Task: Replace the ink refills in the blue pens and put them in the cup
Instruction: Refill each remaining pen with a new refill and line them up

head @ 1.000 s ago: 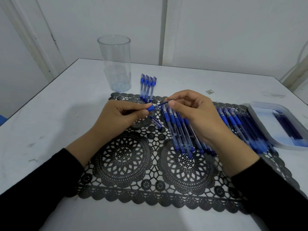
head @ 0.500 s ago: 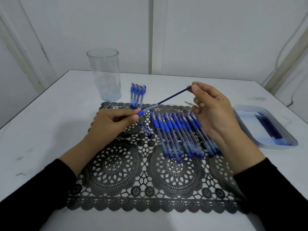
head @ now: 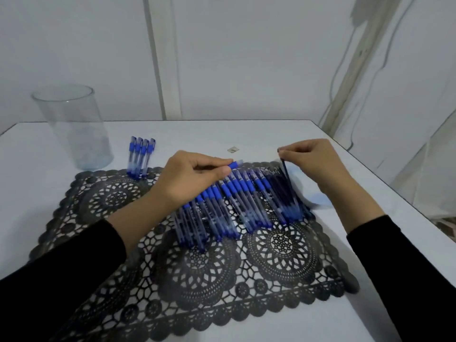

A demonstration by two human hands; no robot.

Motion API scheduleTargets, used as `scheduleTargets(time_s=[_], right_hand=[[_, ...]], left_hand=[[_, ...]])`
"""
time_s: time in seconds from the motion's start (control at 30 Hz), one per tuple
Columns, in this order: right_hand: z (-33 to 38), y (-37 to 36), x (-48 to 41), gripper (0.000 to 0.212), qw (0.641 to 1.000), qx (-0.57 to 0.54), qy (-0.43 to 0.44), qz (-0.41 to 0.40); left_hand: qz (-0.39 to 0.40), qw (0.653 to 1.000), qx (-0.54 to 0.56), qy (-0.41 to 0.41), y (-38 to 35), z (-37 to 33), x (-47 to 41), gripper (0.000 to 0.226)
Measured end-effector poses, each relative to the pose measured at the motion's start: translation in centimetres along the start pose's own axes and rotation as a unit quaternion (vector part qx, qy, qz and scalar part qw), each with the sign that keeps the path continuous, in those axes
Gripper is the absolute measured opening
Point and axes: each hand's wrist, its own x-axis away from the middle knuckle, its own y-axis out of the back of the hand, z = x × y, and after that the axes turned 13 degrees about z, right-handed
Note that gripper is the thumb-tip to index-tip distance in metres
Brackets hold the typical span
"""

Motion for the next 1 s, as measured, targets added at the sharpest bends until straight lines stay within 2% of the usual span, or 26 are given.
scheduleTargets(time_s=[0.07,0.13,0.2,0.43,0.53,0.67,0.77,0.87,1.0], right_hand=[[-0.9,0.0,-0.7,0.006,0.996,0.089,-0.027,-0.001],[-1.4,-0.2,-1.1,0.013,0.984,0.168,-0.05,0.015],[-1.6,-0.7,-1.2,0.011,0.972,0.226,-0.062,0.029],[-2.1,-2.4,-0.9,0.016,0.942,0.329,-0.065,0.014],[-2.3,-1.8,-0.7,0.017,0.952,0.303,-0.043,0.016],[-2.8,1.2,-0.3,0.012,0.987,0.161,-0.015,0.006],[-3.8,3.7,0.2,0.015,0.995,0.092,-0.011,-0.033],[-5.1,5.4,0.4,0.016,0.99,0.113,-0.02,-0.076],[-6.5,5.8,0.3,0.019,0.966,0.243,-0.043,-0.075]], left_hand=[[0.008,1.0,0.011,0.023,-1.4,-0.1,-1.5,0.02],[0.017,0.999,0.027,0.036,-2.8,-0.1,-2.7,0.019],[0.022,0.997,0.049,0.053,-4.0,0.0,-3.6,0.018],[0.03,0.995,0.043,0.089,-6.0,0.6,-5.3,0.019],[0.035,0.994,0.024,0.099,-6.1,0.7,-5.5,0.018],[0.044,0.993,0.029,0.106,-6.0,0.7,-5.7,0.019],[0.046,0.994,0.035,0.095,-6.4,0.4,-6.0,0.018],[0.053,0.994,0.057,0.079,-7.4,-0.3,-6.6,0.015],[0.07,0.992,0.07,0.073,-8.7,-0.7,-7.7,0.012]])
